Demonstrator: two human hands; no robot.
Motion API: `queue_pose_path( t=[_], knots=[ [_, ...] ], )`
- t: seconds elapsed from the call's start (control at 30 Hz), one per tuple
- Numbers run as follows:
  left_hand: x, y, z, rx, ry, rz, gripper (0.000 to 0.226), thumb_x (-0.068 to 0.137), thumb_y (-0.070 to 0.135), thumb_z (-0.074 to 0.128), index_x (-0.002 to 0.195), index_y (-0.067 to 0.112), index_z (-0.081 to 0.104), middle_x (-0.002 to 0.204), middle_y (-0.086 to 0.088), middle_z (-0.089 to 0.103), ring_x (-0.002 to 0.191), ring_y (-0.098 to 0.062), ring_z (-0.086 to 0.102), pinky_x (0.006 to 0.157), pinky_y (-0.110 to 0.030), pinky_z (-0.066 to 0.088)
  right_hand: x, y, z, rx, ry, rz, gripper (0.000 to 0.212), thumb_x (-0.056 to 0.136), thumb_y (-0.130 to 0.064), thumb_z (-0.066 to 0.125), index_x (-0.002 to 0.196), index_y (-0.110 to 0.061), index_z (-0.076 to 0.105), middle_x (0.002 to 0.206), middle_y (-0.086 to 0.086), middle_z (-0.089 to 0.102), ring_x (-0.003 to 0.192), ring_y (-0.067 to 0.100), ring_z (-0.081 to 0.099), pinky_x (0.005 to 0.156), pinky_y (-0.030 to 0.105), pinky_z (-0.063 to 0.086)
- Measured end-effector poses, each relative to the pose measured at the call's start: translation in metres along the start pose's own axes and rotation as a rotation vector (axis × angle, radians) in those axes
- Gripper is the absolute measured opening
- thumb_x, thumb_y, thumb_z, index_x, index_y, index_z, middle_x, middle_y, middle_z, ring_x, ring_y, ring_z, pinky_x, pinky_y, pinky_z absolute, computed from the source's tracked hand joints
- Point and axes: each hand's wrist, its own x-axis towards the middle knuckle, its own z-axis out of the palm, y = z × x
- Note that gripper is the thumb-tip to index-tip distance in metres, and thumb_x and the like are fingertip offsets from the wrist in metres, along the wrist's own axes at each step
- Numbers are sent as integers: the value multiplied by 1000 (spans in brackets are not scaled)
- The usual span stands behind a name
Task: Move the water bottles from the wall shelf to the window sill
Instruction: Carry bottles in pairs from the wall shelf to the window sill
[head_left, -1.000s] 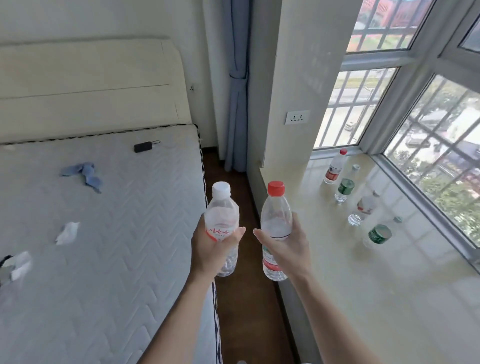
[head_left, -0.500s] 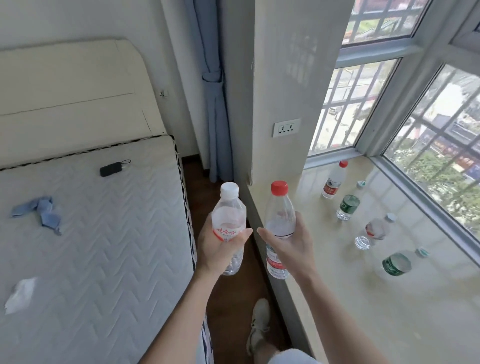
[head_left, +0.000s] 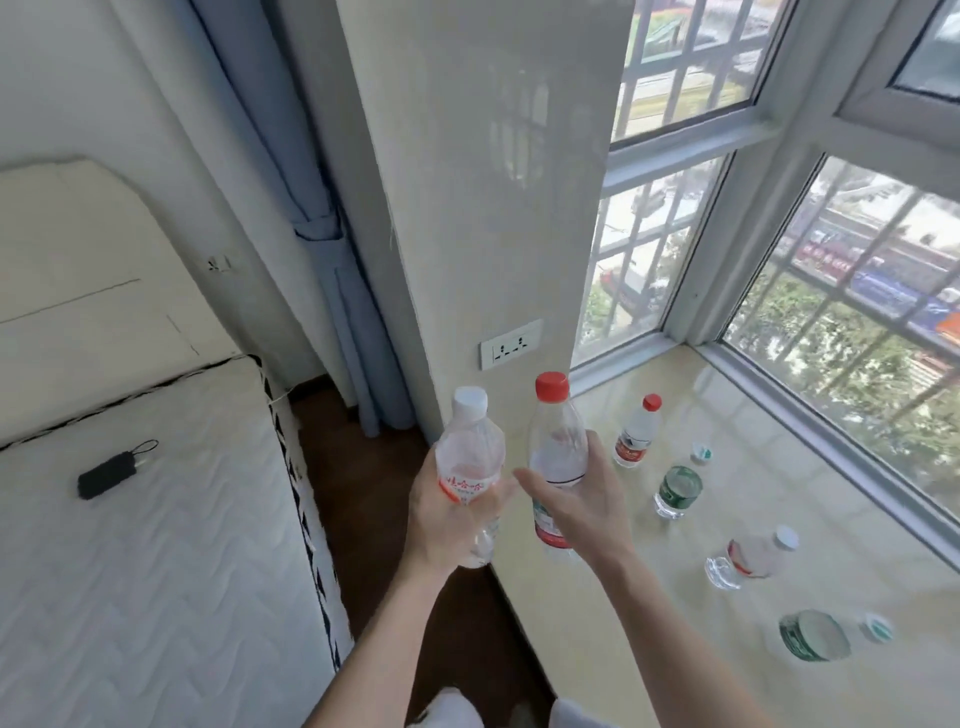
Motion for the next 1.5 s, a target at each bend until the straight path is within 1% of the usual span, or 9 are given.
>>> queue_pose_path(
  t=[0.23,0.33,0.5,0.7,0.87,1.07,1.2,1.3,1.5],
  knots=[
    [83,-7,54,42,-225,-32,50,66,10,91,108,19,64,97,4,71,87,4,67,70,-8,49,44,31,-29,-7,245,160,44,64,-38,84,97,-33,56,91,-16,65,89,2,64,79,27,51],
    [117,-16,78,57,-383,-67,49,66,16,92,108,15,66,97,-1,74,93,-15,71,73,-21,54,58,38,-41,3,359,246,48,65,-38,86,102,-31,55,92,-17,64,89,-6,61,75,18,46],
    [164,-26,115,110,-654,-86,51,63,19,93,108,14,68,97,0,76,92,-17,73,78,-30,58,65,48,-47,18,560,379,51,68,-25,89,98,-33,48,94,-20,61,82,-21,54,66,2,39],
    [196,-62,149,185,-863,-173,48,59,34,90,100,17,73,93,-1,77,92,-21,74,86,-48,58,62,82,-41,112,748,493,48,69,-13,88,97,-31,54,81,-6,62,57,8,52,44,11,42],
    [214,-108,165,279,-916,-209,55,53,44,90,97,17,72,93,1,77,93,-20,73,89,-49,56,69,137,-33,120,834,546,50,67,-8,89,94,-28,52,88,-2,62,60,16,53,48,12,47],
    [235,-165,195,312,-934,-233,55,49,42,90,98,25,68,95,3,76,96,-19,72,83,-36,58,83,228,-16,133,824,658,63,55,-40,90,106,-40,53,95,1,63,79,24,57,71,50,55],
    [251,-193,216,299,-957,-169,51,62,22,94,104,24,66,96,6,74,94,-14,70,82,-31,57,97,264,-17,95,862,656,59,56,-41,91,100,-41,53,95,-13,65,88,18,63,78,47,57],
    [259,-207,225,309,-967,-134,56,58,31,92,106,34,64,97,13,73,97,-12,69,85,-33,56,106,277,-16,82,889,611,63,56,-40,95,101,-49,52,97,-24,65,90,11,64,83,40,56],
    [270,-231,242,363,-1022,-61,69,56,44,91,116,28,63,104,9,73,103,-16,69,94,-47,55,114,294,-3,103,905,545,68,54,-43,94,109,-38,55,103,-11,68,102,19,65,91,49,53]
  ],
)
